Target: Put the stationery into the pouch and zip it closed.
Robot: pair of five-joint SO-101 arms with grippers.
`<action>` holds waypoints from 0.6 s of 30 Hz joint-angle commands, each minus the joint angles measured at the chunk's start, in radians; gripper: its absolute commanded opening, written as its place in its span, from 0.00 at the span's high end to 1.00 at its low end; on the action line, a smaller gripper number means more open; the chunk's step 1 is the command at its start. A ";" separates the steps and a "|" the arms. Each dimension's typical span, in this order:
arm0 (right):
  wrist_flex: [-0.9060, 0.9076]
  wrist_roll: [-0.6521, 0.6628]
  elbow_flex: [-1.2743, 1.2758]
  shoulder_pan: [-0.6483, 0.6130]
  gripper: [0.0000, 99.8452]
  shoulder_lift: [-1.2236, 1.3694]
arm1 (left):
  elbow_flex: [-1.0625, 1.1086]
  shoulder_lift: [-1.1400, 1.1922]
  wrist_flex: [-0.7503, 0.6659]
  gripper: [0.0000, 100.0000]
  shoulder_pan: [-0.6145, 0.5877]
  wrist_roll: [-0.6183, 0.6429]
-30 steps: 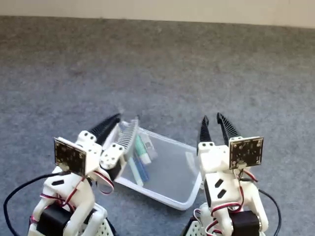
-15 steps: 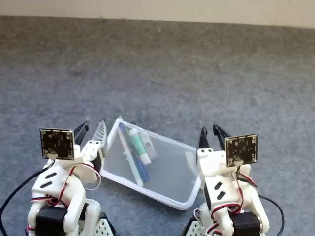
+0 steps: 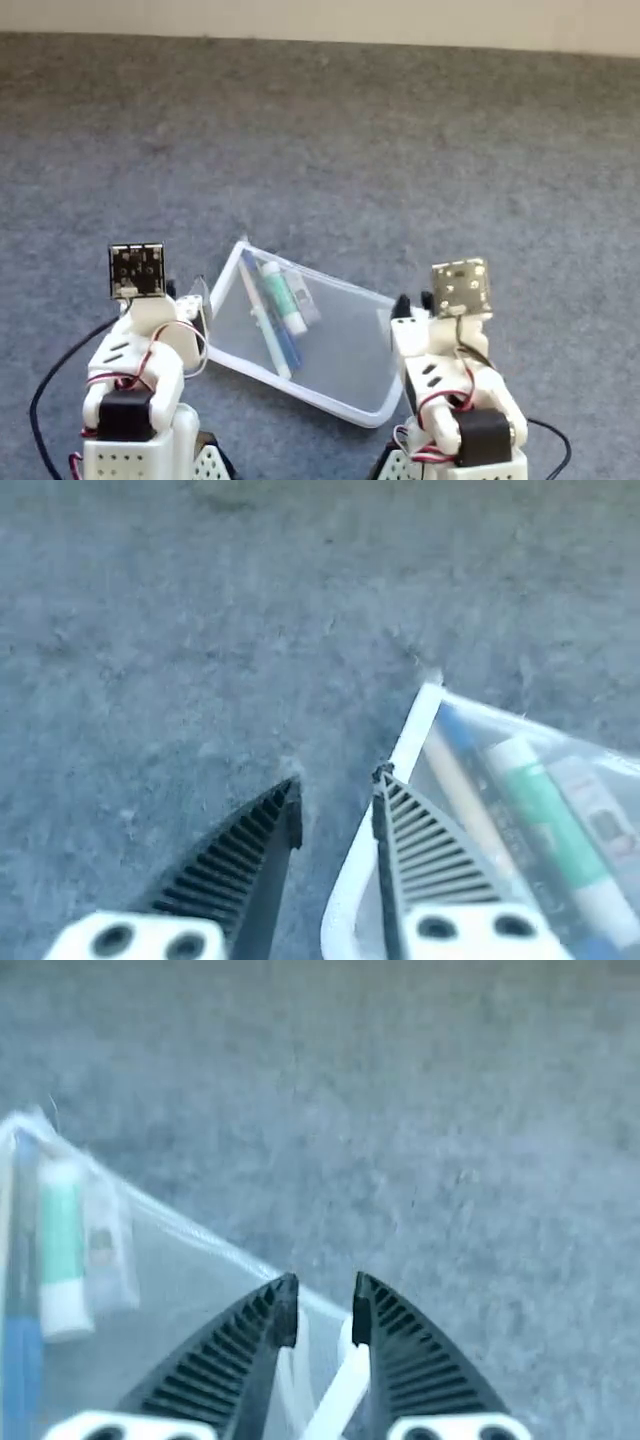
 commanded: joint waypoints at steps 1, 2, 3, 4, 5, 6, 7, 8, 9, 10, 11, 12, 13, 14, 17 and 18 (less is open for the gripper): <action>0.002 -0.003 0.081 0.008 0.92 -0.004 | 0.079 -0.012 -0.057 0.88 -0.018 0.005; 0.002 -0.003 0.104 0.008 0.92 -0.004 | 0.105 -0.012 -0.074 0.88 -0.018 0.005; 0.002 -0.003 0.128 0.008 0.92 -0.004 | 0.131 -0.012 -0.091 0.88 -0.018 0.005; 0.002 -0.003 0.151 0.008 0.92 -0.004 | 0.159 -0.012 -0.107 0.88 -0.018 0.005; 0.002 -0.003 0.176 0.008 0.92 -0.004 | 0.183 -0.012 -0.120 0.88 -0.018 0.005; 0.002 -0.003 0.202 0.008 0.92 -0.004 | 0.196 -0.008 -0.123 0.88 -0.018 0.005; 0.002 -0.003 0.232 0.008 0.92 -0.004 | 0.194 -0.008 -0.112 0.88 -0.018 0.005; 0.002 -0.003 0.260 0.008 0.92 -0.004 | 0.193 -0.008 -0.097 0.88 -0.019 0.005; 0.002 -0.003 0.285 0.008 0.92 -0.004 | 0.193 -0.008 -0.084 0.88 -0.019 0.005; 0.002 -0.003 0.309 0.008 0.92 -0.004 | 0.193 -0.008 -0.072 0.88 -0.019 0.005; 0.002 -0.003 0.332 0.008 0.92 -0.004 | 0.193 -0.008 -0.061 0.88 -0.018 0.005; 0.002 -0.003 0.355 0.008 0.92 -0.004 | 0.193 -0.008 -0.048 0.88 -0.018 0.005; 0.002 -0.003 0.375 0.008 0.92 -0.004 | 0.193 -0.008 -0.031 0.88 -0.018 0.005; 0.002 -0.003 0.392 0.008 0.92 -0.004 | 0.193 -0.008 -0.011 0.88 -0.018 0.005; 0.002 -0.003 0.415 0.008 0.92 -0.004 | 0.193 -0.008 0.026 0.88 -0.044 0.005; 0.002 -0.003 0.415 0.008 0.92 -0.004 | 0.193 -0.008 0.038 0.88 -0.059 0.005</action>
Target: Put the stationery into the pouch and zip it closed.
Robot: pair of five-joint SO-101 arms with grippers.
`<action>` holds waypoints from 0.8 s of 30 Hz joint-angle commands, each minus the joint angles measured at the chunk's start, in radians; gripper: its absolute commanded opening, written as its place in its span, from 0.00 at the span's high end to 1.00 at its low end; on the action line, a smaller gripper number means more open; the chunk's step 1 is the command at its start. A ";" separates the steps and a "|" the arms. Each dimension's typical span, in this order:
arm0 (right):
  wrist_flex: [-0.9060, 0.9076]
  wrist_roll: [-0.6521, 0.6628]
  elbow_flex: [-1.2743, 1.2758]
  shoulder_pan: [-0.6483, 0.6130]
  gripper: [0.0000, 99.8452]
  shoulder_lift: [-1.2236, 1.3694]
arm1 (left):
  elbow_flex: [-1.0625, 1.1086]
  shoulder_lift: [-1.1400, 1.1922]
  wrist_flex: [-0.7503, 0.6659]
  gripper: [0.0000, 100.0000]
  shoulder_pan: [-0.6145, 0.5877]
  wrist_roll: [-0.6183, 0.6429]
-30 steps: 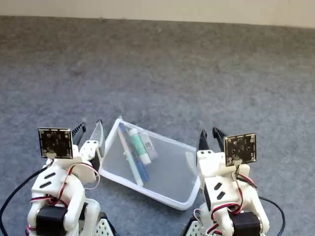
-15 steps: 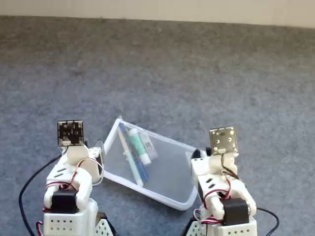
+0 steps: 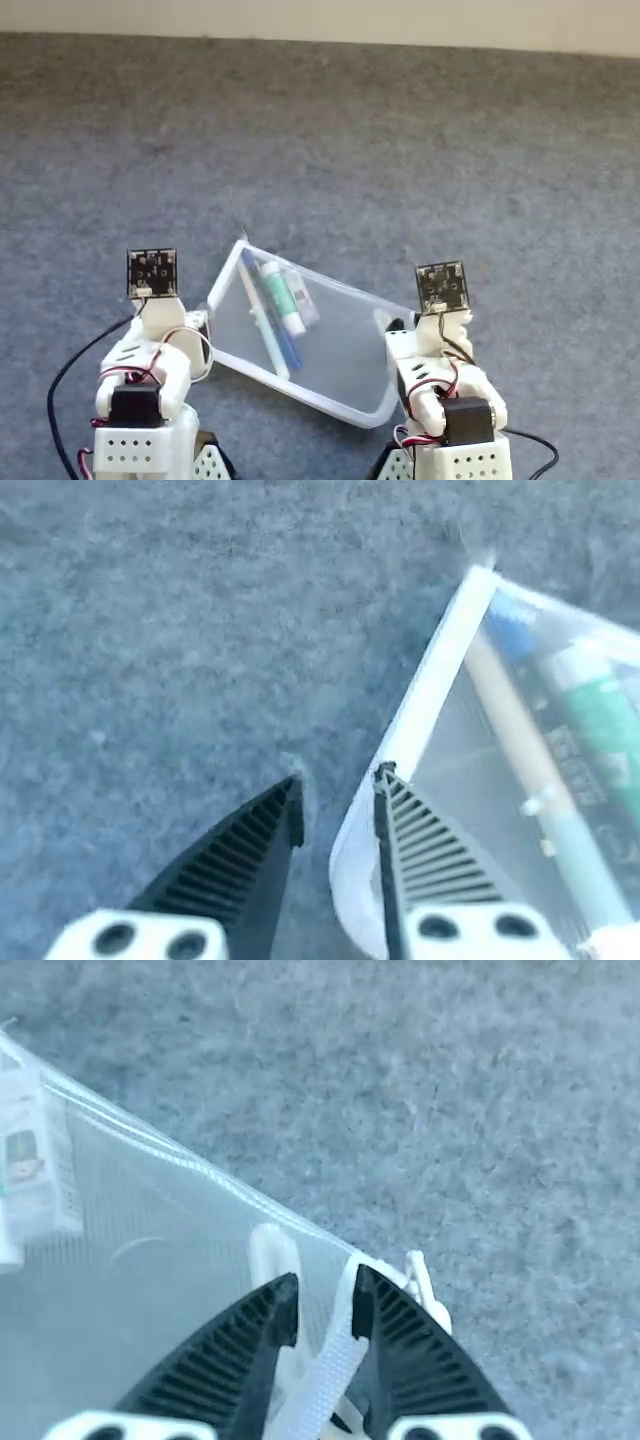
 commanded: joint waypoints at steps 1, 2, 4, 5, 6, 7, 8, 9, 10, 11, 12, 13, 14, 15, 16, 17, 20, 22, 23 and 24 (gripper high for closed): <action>0.013 -0.003 0.140 0.004 0.92 -0.001 | 0.022 -0.012 0.054 0.88 -0.061 0.008; 0.013 -0.003 0.140 0.004 0.92 -0.001 | 0.022 -0.012 0.063 0.88 -0.065 0.008; 0.013 -0.003 0.140 0.004 0.92 -0.001 | 0.022 -0.012 0.081 0.88 -0.071 0.006; 0.012 -0.003 0.140 0.004 0.92 -0.001 | 0.022 -0.012 0.094 0.88 -0.071 0.006; 0.012 -0.003 0.139 0.004 0.92 -0.001 | 0.022 -0.012 0.112 0.88 -0.071 0.006; 0.012 -0.003 0.139 0.004 0.92 -0.001 | 0.022 -0.012 0.130 0.88 -0.071 0.006; 0.012 -0.003 0.139 0.004 0.92 -0.001 | 0.022 -0.012 0.149 0.88 -0.071 0.008; 0.012 -0.003 0.139 0.004 0.92 -0.001 | 0.022 -0.012 0.167 0.88 -0.071 0.008; 0.012 -0.003 0.139 0.004 0.92 -0.001 | 0.022 -0.012 0.187 0.88 -0.071 0.008; 0.012 -0.003 0.139 0.004 0.92 -0.001 | 0.022 -0.012 0.193 0.88 -0.071 0.008; 0.012 -0.003 0.139 0.004 0.92 -0.001 | 0.022 -0.012 0.193 0.88 -0.071 0.008; 0.012 -0.003 0.139 0.004 0.92 -0.001 | 0.022 -0.012 0.193 0.88 -0.071 0.008; 0.012 -0.003 0.139 0.004 0.92 -0.001 | 0.022 -0.012 0.193 0.88 -0.071 0.009; 0.012 -0.003 0.139 0.004 0.92 -0.001 | 0.022 -0.012 0.193 0.88 -0.071 0.009; 0.012 -0.003 0.139 0.004 0.92 -0.001 | 0.022 -0.012 0.193 0.88 -0.071 0.008; 0.012 -0.003 0.139 0.004 0.92 -0.001 | 0.022 -0.012 0.193 0.88 -0.071 0.008; 0.012 -0.003 0.139 0.004 0.92 -0.001 | 0.022 -0.012 0.193 0.88 -0.071 0.008; 0.012 -0.003 0.139 0.004 0.92 -0.001 | 0.022 -0.012 0.193 0.88 -0.071 0.008; 0.012 -0.003 0.139 0.004 0.92 -0.001 | 0.022 -0.012 0.193 0.88 -0.071 0.008; 0.012 -0.003 0.139 0.004 0.92 -0.001 | 0.022 -0.012 0.193 0.88 -0.071 0.008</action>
